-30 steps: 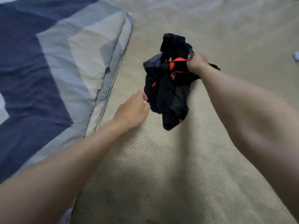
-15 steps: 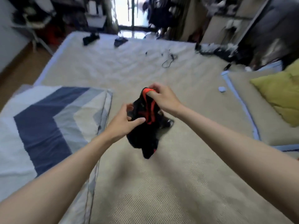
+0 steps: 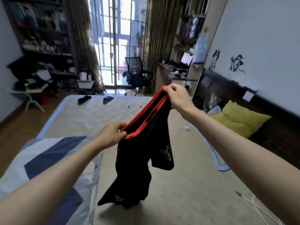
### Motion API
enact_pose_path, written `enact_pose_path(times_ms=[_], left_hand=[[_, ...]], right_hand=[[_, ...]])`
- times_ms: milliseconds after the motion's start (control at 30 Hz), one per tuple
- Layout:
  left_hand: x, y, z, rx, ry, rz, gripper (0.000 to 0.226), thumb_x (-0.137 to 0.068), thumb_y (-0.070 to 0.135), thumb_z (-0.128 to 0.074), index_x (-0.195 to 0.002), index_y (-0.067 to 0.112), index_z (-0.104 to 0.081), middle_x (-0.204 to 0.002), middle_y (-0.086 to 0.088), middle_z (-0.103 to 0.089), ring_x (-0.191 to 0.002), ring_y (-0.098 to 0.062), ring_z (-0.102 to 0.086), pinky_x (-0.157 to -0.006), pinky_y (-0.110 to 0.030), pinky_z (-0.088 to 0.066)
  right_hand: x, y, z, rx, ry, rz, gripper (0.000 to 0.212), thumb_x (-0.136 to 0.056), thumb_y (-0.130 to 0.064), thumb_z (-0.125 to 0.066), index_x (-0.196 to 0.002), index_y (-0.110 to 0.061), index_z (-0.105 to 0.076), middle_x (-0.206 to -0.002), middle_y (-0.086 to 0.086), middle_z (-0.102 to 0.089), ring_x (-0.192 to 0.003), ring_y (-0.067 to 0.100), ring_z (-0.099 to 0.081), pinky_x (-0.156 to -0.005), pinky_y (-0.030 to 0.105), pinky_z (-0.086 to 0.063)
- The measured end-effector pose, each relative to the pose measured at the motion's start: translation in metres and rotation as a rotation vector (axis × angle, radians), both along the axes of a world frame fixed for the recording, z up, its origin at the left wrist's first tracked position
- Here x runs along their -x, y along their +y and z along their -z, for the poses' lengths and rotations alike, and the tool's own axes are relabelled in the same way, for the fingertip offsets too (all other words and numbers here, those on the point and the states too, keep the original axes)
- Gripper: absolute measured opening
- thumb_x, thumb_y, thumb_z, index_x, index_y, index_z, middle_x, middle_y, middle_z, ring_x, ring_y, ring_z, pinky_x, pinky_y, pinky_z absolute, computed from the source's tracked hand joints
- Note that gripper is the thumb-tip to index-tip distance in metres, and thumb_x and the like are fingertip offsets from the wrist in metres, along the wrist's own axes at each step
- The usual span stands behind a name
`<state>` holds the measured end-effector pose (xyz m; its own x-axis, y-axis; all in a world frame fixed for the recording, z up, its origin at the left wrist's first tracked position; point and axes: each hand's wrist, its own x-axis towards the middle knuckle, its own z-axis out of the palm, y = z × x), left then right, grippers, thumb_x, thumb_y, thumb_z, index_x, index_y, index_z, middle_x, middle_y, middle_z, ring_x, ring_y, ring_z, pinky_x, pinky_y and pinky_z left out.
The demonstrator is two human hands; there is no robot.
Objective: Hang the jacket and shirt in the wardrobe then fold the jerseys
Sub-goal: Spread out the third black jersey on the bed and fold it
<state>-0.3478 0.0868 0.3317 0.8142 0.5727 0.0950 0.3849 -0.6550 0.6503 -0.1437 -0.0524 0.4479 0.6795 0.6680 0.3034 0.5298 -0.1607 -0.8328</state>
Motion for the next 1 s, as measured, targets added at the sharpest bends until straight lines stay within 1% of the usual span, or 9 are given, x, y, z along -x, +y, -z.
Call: enact_pose_path(times_ms=[167, 400, 533, 600, 700, 800, 867, 933, 1000], left_hand=[[0.042, 0.009, -0.064, 0.238, -0.064, -0.097, 0.021, -0.092, 0.011, -0.05, -0.08, 0.006, -0.067, -0.073, -0.007, -0.054, -0.073, -0.019, -0.054, -0.069, -0.031, -0.047], [0.062, -0.004, -0.167, 0.226, -0.204, -0.249, 0.011, -0.084, 0.021, -0.048, -0.073, 0.019, -0.052, -0.07, -0.004, -0.036, -0.072, -0.02, -0.039, -0.072, -0.035, -0.038], [0.059, -0.029, -0.211, 0.294, -0.251, -0.308, 0.025, -0.074, 0.034, -0.051, -0.059, 0.017, -0.062, -0.059, -0.002, -0.052, -0.055, -0.017, -0.05, -0.06, -0.023, -0.039], [0.054, -0.046, -0.229, 0.37, -0.251, -0.27, 0.026, -0.083, 0.028, -0.049, -0.063, 0.015, -0.059, -0.054, -0.003, -0.053, -0.042, -0.013, -0.049, -0.045, -0.018, -0.035], [0.051, -0.08, -0.261, 0.48, -0.049, 0.018, 0.016, -0.069, 0.02, -0.057, -0.072, 0.011, -0.07, -0.068, -0.006, -0.062, -0.054, -0.017, -0.054, -0.055, -0.027, -0.041], [0.048, -0.104, -0.281, 0.504, 0.156, 0.376, 0.017, -0.083, 0.011, -0.061, -0.092, 0.001, -0.071, -0.085, -0.011, -0.074, -0.069, -0.021, -0.07, -0.062, -0.034, -0.06], [0.037, -0.106, -0.286, 0.35, 0.049, 0.346, 0.023, -0.094, 0.015, -0.064, -0.114, 0.004, -0.066, -0.116, -0.014, -0.072, -0.092, -0.024, -0.075, -0.081, -0.042, -0.062], [0.028, -0.104, -0.289, 0.127, -0.119, 0.186, 0.05, -0.088, 0.024, -0.075, -0.134, 0.022, -0.054, -0.141, -0.006, -0.057, -0.1, -0.019, -0.073, -0.087, -0.044, -0.061], [0.02, -0.103, -0.29, 0.026, -0.17, 0.189, 0.069, -0.081, 0.034, -0.081, -0.141, 0.034, -0.048, -0.147, 0.0, -0.051, -0.107, -0.017, -0.07, -0.091, -0.045, -0.058]], right_hand=[[-0.005, -0.041, -0.016, 0.167, -0.078, 0.09, 0.034, -0.097, -0.028, -0.052, -0.066, -0.015, -0.049, -0.059, -0.001, -0.044, -0.061, 0.024, -0.049, -0.062, 0.041, -0.043], [-0.003, -0.074, -0.041, 0.23, -0.028, -0.101, 0.026, -0.084, -0.041, -0.045, -0.069, -0.02, -0.046, -0.06, -0.008, -0.039, -0.058, 0.014, -0.038, -0.067, 0.037, -0.027], [-0.001, -0.08, -0.074, 0.131, 0.003, -0.15, 0.032, -0.094, -0.029, -0.045, -0.064, -0.022, -0.039, -0.06, -0.003, -0.034, -0.056, 0.014, -0.035, -0.055, 0.033, -0.026], [-0.006, -0.079, -0.091, 0.096, -0.103, -0.083, 0.032, -0.093, -0.024, -0.05, -0.063, -0.013, -0.053, -0.06, -0.001, -0.041, -0.061, 0.017, -0.043, -0.055, 0.033, -0.038], [-0.007, -0.077, -0.115, 0.082, -0.33, -0.003, 0.022, -0.094, -0.018, -0.055, -0.09, -0.013, -0.076, -0.07, -0.004, -0.06, -0.07, 0.016, -0.057, -0.069, 0.033, -0.05], [0.011, -0.08, -0.134, -0.049, -0.081, -0.222, 0.024, -0.102, -0.01, -0.049, -0.106, -0.008, -0.072, -0.074, 0.003, -0.07, -0.059, 0.015, -0.069, -0.056, 0.03, -0.058], [0.024, -0.083, -0.145, -0.11, 0.068, -0.433, 0.023, -0.107, -0.013, -0.047, -0.114, -0.003, -0.066, -0.082, 0.012, -0.073, -0.071, 0.022, -0.075, -0.06, 0.033, -0.061], [0.037, -0.087, -0.152, -0.137, 0.104, -0.611, 0.021, -0.108, -0.017, -0.047, -0.115, -0.006, -0.064, -0.098, 0.02, -0.07, -0.088, 0.033, -0.074, -0.073, 0.042, -0.062], [0.046, -0.089, -0.155, -0.144, 0.118, -0.726, 0.019, -0.108, -0.018, -0.047, -0.115, -0.01, -0.063, -0.105, 0.021, -0.069, -0.099, 0.039, -0.072, -0.081, 0.049, -0.062]])
